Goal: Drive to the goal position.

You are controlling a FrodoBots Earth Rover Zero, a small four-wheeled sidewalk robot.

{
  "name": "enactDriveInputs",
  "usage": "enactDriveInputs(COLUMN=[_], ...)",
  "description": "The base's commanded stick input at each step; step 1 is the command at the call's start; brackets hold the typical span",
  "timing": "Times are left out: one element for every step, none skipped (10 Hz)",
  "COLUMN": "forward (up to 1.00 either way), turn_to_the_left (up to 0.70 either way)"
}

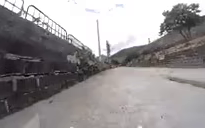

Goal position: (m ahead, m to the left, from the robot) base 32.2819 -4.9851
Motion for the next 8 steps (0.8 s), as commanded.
enactDriveInputs(forward=[1.00,1.00,1.00,1.00,1.00,1.00,1.00,1.00], turn_to_the_left=[-0.12,-0.06,0.00,0.00,0.00,0.00,0.00,0.00])
